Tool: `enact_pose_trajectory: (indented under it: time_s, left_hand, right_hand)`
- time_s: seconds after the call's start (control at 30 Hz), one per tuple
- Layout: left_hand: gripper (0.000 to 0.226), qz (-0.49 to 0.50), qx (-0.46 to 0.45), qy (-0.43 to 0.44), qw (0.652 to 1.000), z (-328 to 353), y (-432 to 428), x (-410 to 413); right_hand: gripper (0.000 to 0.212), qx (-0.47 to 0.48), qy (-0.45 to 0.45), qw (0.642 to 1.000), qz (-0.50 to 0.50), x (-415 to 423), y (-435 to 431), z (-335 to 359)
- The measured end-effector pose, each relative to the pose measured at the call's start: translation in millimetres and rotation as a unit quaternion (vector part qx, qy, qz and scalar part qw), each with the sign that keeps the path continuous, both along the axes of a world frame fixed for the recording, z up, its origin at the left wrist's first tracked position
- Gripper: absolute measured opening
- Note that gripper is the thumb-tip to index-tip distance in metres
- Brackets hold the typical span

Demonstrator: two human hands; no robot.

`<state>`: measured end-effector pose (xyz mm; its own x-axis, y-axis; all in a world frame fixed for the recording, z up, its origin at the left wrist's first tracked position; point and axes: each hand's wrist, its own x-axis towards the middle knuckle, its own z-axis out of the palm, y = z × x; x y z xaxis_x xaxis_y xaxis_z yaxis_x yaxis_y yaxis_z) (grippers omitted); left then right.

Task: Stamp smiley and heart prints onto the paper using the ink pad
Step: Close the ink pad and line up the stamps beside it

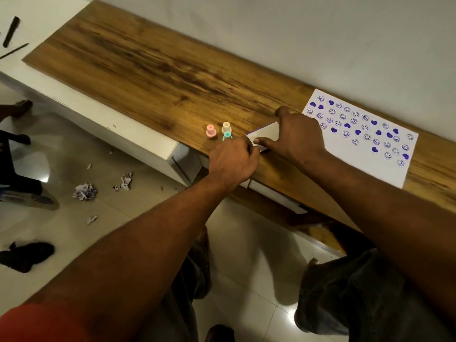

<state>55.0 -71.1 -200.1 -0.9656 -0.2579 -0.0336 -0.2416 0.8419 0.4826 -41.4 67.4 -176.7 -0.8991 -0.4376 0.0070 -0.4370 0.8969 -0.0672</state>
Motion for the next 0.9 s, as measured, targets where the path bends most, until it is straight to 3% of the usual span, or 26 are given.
enact_pose_trajectory:
  time_s: [0.43,0.6,0.9]
  left_hand:
    - [0.04,0.016,-0.021,-0.004,1.0,15,-13,-9]
    - [0.033,0.028,-0.006,0.031,0.999,13,-15,-13]
    - [0.033,0.025,0.022,0.013,0.999,14,-17,-26]
  right_hand:
    - [0.092,0.022,-0.024,0.999,-0.005,8,-18,-13]
    - [0.099,-0.006,-0.076,0.997,0.025,-44,-29,-6]
    - [0.108,-0.095,-0.137,0.986,-0.002,-127,-13,-8]
